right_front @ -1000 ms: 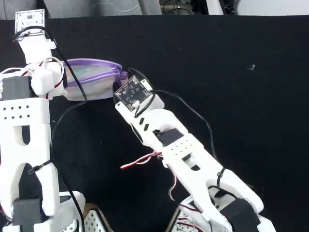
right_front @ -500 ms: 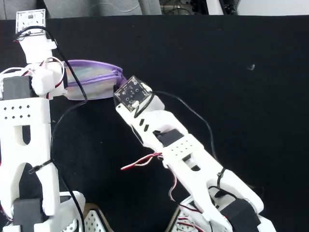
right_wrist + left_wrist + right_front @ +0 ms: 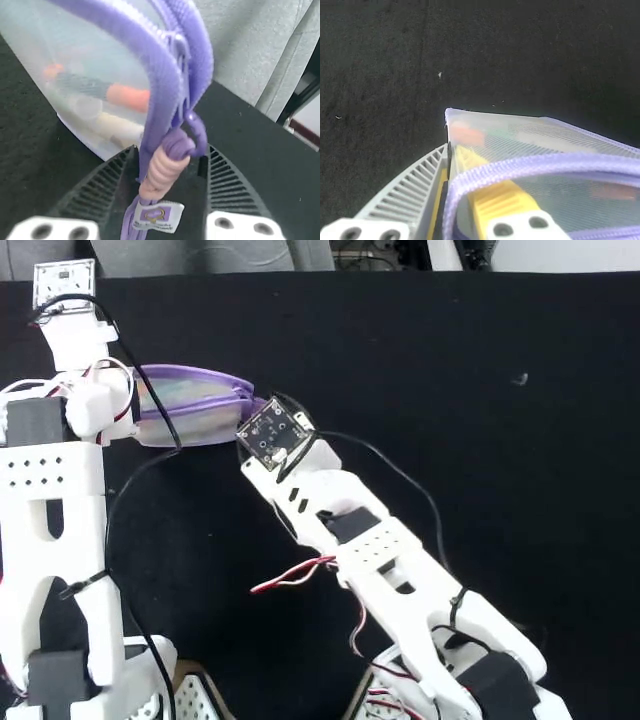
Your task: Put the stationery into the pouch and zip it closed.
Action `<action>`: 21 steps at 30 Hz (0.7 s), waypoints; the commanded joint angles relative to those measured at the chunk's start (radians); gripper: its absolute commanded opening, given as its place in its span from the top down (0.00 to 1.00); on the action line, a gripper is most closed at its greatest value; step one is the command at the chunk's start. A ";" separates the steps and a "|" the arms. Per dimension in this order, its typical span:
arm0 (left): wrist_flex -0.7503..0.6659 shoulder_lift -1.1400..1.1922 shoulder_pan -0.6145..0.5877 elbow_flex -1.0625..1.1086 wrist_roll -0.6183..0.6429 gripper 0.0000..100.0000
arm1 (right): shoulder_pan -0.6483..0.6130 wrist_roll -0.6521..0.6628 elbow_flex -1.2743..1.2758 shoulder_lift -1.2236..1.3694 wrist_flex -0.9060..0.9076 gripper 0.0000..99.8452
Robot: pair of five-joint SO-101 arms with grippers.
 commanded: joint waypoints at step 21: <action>-0.002 0.028 0.045 0.008 0.017 0.97 | -0.008 -0.009 0.067 -0.150 -0.046 0.80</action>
